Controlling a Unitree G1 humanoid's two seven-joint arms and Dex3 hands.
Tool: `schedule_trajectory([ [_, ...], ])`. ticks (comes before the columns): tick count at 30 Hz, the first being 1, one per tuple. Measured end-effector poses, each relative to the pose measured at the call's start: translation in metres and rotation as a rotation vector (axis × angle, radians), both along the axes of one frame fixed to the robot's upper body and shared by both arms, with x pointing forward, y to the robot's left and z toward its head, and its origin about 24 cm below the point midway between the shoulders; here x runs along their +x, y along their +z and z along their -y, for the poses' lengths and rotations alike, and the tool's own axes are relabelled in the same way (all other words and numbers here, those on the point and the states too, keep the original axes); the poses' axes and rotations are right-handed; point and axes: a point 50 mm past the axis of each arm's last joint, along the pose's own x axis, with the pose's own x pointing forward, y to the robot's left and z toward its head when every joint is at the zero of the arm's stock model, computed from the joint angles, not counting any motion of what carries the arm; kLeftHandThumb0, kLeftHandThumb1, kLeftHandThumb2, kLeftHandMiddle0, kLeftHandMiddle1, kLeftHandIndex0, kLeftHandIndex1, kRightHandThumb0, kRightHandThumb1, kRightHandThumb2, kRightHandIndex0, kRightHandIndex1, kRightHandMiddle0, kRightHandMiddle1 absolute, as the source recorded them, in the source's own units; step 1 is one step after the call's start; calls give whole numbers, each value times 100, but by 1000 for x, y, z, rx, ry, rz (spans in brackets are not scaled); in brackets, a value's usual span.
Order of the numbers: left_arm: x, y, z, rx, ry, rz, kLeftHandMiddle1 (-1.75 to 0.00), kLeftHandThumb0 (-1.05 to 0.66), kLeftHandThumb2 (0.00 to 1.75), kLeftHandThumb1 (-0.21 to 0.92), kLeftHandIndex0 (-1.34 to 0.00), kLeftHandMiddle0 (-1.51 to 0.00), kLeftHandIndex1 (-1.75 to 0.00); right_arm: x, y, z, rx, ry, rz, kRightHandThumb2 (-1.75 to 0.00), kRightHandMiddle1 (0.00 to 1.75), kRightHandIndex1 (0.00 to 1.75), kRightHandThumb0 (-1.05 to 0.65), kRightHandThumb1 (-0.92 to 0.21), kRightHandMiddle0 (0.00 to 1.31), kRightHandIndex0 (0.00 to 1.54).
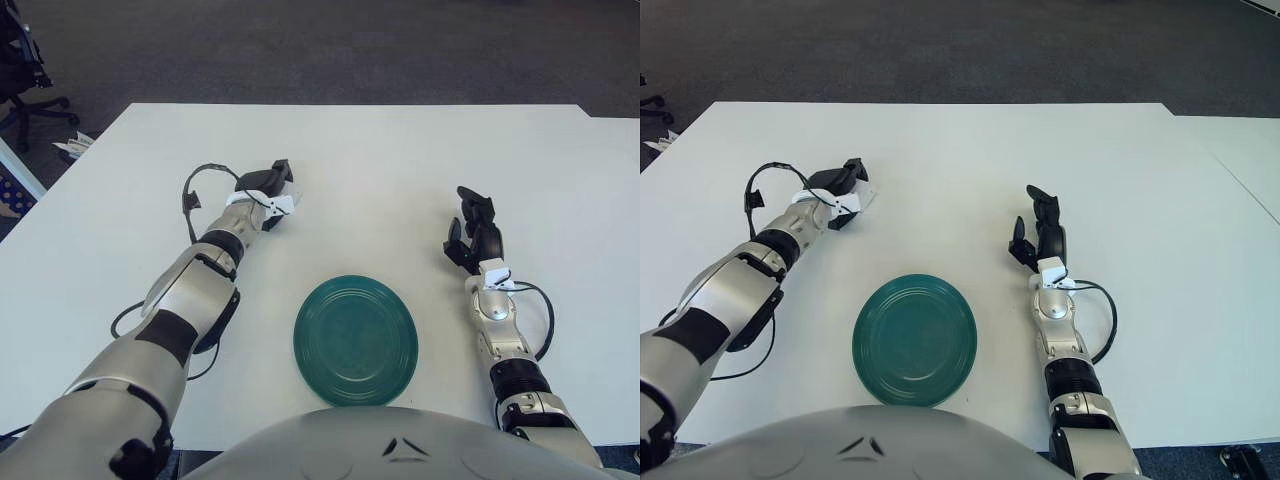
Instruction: Put the charger into the plate.
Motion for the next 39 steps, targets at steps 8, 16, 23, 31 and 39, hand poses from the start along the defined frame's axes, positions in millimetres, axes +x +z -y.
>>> schedule_trajectory([
  [8, 7, 24, 5, -100, -74, 104, -174, 0, 152, 15, -53, -72, -175, 0, 0, 0, 0, 0, 0, -92, 81, 2, -69, -92, 0, 38],
  [16, 12, 75, 5, -146, -207, 302, -168, 0, 146, 18, -50, -72, -175, 0, 0, -1, 0, 3, 1, -92, 84, 2, -70, -92, 1, 39],
  [23, 4, 113, -3, -141, -287, 464, -171, 0, 145, 20, -49, -69, -175, 0, -1, -1, 3, 5, 0, -92, 85, 3, -69, -92, 1, 40],
  [31, -13, 122, -3, -119, -319, 529, -174, 0, 157, 10, -57, -74, -175, 0, -2, -2, 6, 5, -6, -91, 84, 1, -71, -92, 0, 38],
  [39, -47, 105, 21, -110, -455, 483, -171, 0, 158, 8, -57, -78, -175, 1, -2, -2, 6, 9, -4, -91, 81, 0, -72, -92, 0, 36],
])
